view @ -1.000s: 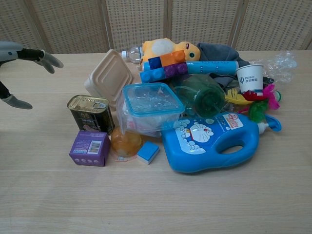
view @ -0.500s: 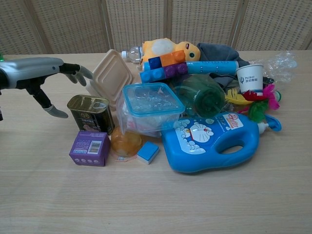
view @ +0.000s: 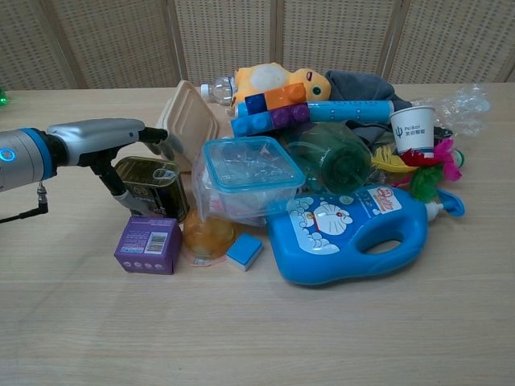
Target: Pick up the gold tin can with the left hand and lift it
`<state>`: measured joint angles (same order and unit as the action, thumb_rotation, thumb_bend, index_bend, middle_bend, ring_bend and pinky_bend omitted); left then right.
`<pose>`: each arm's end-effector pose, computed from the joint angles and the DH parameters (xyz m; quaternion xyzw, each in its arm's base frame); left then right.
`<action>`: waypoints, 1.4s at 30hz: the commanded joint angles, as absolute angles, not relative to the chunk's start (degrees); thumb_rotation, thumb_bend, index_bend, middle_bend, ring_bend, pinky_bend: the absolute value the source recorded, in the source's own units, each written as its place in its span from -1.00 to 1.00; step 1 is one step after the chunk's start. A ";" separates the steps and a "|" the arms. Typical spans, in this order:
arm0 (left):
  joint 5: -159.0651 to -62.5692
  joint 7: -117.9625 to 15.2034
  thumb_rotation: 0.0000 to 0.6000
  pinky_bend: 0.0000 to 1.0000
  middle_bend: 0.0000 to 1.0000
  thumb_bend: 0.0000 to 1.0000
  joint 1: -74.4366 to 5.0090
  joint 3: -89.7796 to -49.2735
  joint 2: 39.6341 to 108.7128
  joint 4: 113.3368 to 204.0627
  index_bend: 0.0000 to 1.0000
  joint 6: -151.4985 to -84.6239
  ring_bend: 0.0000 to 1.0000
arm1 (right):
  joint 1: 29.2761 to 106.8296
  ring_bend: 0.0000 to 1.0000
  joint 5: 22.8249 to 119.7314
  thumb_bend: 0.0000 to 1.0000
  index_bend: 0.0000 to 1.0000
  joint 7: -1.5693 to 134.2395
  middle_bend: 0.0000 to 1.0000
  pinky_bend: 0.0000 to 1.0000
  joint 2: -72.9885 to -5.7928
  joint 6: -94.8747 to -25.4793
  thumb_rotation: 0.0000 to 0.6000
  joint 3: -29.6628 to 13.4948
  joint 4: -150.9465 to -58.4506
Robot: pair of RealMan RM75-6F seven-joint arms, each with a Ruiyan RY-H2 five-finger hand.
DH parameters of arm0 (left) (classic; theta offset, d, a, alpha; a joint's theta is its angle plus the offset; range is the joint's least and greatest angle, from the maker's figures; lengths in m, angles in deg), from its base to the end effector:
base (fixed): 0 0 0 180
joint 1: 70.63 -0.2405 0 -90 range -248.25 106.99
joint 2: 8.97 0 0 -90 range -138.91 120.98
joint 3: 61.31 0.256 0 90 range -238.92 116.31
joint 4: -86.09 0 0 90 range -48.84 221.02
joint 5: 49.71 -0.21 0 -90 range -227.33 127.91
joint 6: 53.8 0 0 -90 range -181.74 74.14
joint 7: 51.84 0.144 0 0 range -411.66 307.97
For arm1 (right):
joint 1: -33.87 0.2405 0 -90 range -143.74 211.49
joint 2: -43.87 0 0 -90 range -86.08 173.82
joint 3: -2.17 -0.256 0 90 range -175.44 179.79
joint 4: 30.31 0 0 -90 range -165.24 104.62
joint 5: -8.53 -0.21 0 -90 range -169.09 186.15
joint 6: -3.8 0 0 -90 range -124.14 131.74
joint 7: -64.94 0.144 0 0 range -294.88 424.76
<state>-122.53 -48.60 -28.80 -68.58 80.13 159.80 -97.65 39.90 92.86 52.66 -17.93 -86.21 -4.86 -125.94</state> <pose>-0.1929 0.3493 -0.0322 -0.7707 -0.4193 -0.3176 0.3596 -0.2909 -0.1996 0.1899 0.5886 -0.2843 0.3768 0.6563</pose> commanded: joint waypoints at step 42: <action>-124.65 -58.10 1.00 0.31 0.52 -0.18 -38.20 -76.93 45.55 191.61 0.48 -115.47 0.58 | 42.00 -1.00 94.29 -0.18 -0.98 52.71 -1.00 -1.00 -19.95 -83.08 0.63 -5.64 -125.31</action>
<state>-124.12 -57.17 -36.08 -75.35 50.16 187.32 -112.77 41.92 94.24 52.75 -19.87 -83.16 -5.62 -125.35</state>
